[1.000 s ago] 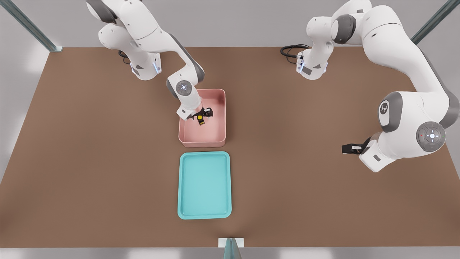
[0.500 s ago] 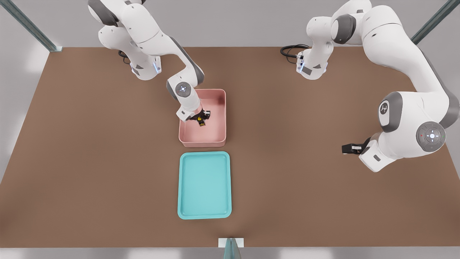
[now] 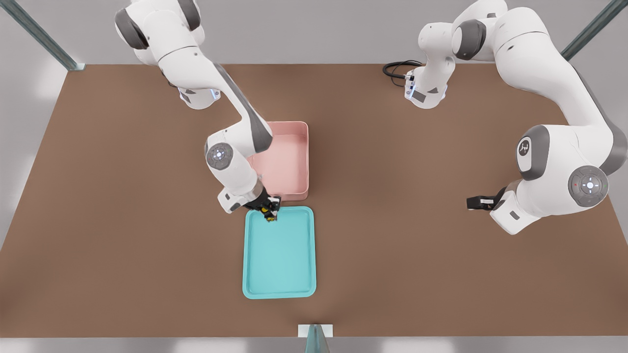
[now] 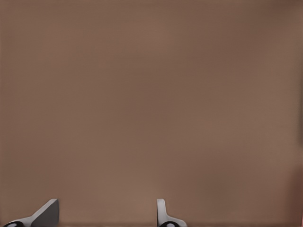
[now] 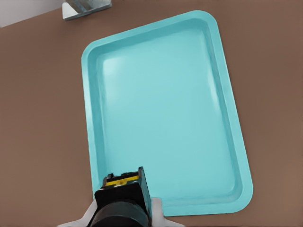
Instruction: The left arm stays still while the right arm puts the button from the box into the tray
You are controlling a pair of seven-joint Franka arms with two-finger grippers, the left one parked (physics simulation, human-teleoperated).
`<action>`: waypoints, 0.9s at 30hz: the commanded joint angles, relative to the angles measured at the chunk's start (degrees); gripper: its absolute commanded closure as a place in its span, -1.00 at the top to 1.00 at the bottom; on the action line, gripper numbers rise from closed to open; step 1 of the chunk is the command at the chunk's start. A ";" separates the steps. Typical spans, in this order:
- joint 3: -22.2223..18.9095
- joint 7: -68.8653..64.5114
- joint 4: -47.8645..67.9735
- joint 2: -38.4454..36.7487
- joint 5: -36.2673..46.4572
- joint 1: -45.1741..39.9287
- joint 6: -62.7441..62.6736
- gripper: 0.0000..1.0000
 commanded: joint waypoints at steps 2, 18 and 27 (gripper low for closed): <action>-0.98 -17.28 7.64 7.42 -0.66 -2.18 -5.48 -0.17; 0.70 -25.90 20.83 -5.58 -8.39 -10.17 -42.21 1.00; -0.36 -33.63 20.75 -9.71 -11.82 -24.94 -49.86 1.00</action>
